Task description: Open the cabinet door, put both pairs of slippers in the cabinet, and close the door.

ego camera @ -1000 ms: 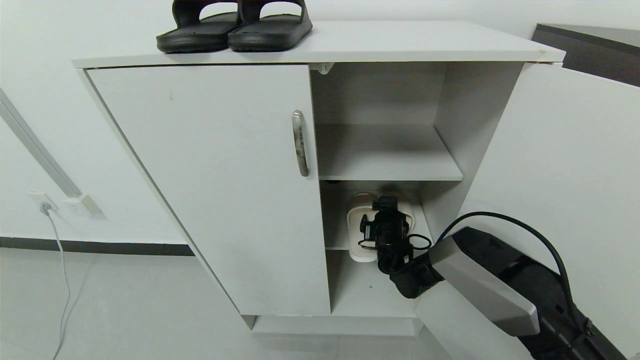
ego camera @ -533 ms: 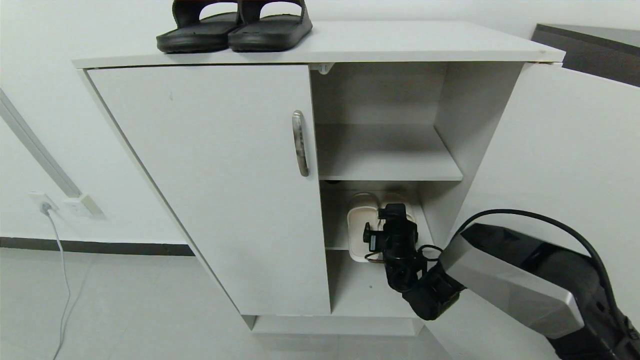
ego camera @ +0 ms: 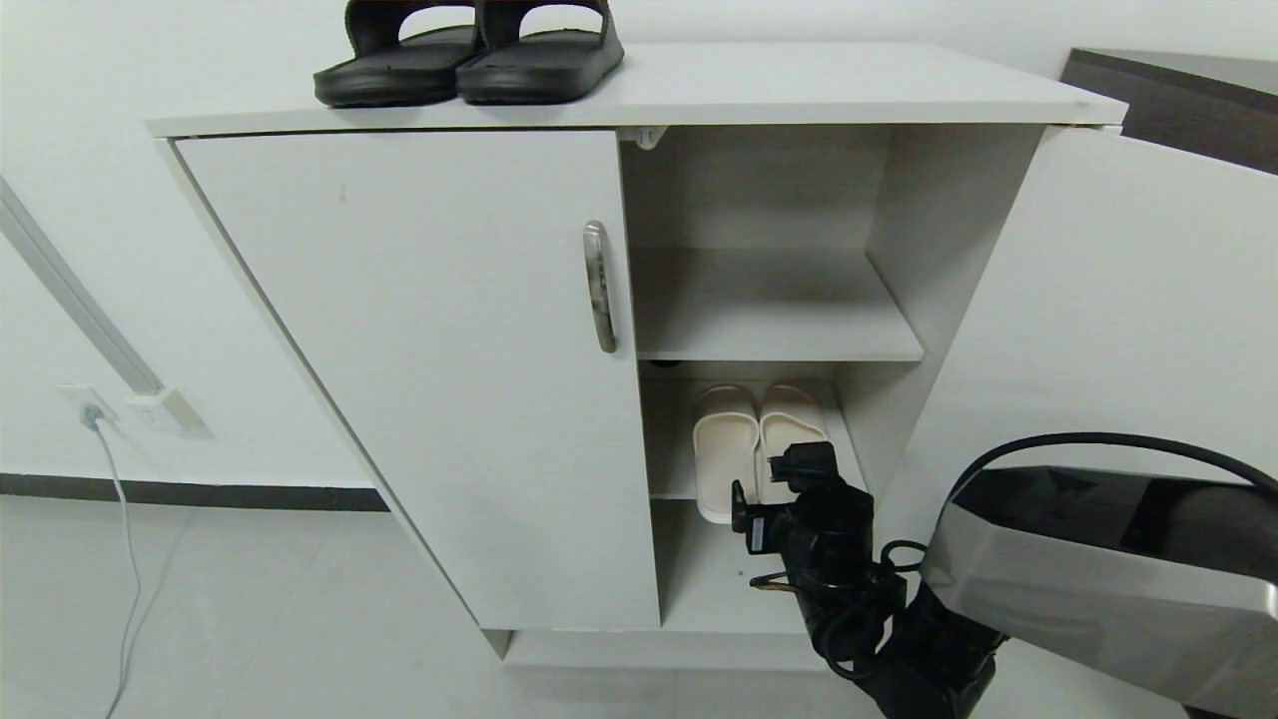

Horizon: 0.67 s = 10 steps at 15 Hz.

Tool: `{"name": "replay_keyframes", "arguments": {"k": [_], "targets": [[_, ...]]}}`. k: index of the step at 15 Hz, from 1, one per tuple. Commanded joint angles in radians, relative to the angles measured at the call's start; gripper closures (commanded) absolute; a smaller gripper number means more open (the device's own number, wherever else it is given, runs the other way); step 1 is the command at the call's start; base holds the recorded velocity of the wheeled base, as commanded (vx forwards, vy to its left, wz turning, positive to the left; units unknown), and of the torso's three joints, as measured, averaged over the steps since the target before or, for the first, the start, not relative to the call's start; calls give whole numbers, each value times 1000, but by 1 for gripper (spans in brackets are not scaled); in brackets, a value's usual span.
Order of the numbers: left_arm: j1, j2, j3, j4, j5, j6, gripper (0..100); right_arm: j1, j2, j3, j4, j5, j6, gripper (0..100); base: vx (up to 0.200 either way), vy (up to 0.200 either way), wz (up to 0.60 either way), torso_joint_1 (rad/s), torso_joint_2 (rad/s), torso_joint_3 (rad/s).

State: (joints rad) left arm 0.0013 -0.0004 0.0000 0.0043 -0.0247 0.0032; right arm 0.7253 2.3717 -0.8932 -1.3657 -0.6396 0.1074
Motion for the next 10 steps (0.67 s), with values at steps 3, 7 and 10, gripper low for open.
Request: {"name": "replay_keyframes", "arguments": {"k": [3, 7, 10], "targets": [[-1, 2, 0, 0, -1, 0, 100, 8, -23, 17, -4, -2, 0, 0, 0, 0, 0, 0, 0, 0], [0, 2, 0, 0, -1, 0, 100, 8, -31, 20, -4, -28, 0, 0, -200, 0, 0, 5, 2, 2], [0, 2, 0, 0, -1, -2, 100, 9, -31, 20, -4, -29, 0, 0, -200, 0, 0, 2, 4, 2]]}}
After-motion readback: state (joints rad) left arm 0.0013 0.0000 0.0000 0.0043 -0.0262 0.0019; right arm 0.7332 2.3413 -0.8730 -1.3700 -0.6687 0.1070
